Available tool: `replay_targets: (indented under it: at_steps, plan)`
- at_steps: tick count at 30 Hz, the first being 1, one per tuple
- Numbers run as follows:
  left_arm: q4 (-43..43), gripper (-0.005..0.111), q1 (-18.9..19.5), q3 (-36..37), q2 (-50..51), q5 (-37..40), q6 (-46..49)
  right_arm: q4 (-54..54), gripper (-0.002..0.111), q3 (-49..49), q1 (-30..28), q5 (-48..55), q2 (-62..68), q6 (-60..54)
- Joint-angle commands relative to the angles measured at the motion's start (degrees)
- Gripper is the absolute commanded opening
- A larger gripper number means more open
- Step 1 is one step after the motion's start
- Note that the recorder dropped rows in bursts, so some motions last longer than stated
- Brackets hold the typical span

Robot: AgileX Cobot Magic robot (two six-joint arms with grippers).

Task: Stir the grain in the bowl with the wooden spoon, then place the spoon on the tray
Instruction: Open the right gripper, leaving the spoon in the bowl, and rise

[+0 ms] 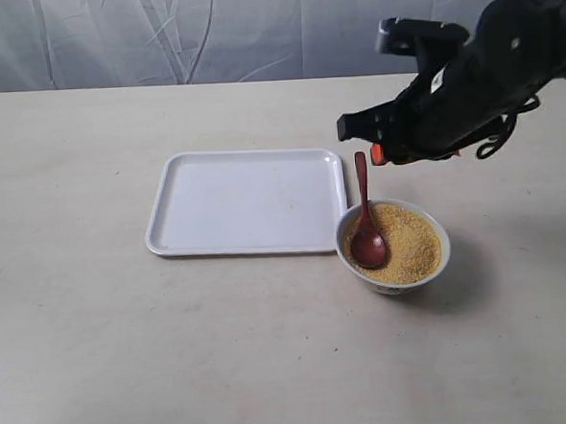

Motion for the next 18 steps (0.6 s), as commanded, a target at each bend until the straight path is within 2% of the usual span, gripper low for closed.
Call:
replay_targets:
  at_steps: [1, 5, 9, 13, 18]
  plan:
    - [-0.10, 0.000, 0.00, 0.28, -0.30, -0.59, -0.08, 24.70, 0.029, -2.44, -9.80, 7.03, 0.38, -26.95]
    - [-0.10, 0.000, 0.00, 0.28, -0.30, -0.59, -0.08, 50.06, 0.029, -2.44, -19.63, 16.96, 5.46, -51.90]
    - [-0.10, 0.000, 0.00, 0.28, -0.30, -0.59, -0.08, 65.26, 0.029, -2.44, -24.99, 27.03, 12.40, -66.75]
    - [-0.10, 0.000, 0.00, 0.28, -0.30, -0.59, -0.08, 72.98, 0.030, -2.44, -26.56, 30.33, 19.43, -74.76]
    - [-0.10, 0.000, 0.00, 0.28, -0.30, -0.59, -0.08, 77.79, 0.045, -3.02, -26.56, 30.66, 25.64, -80.19]
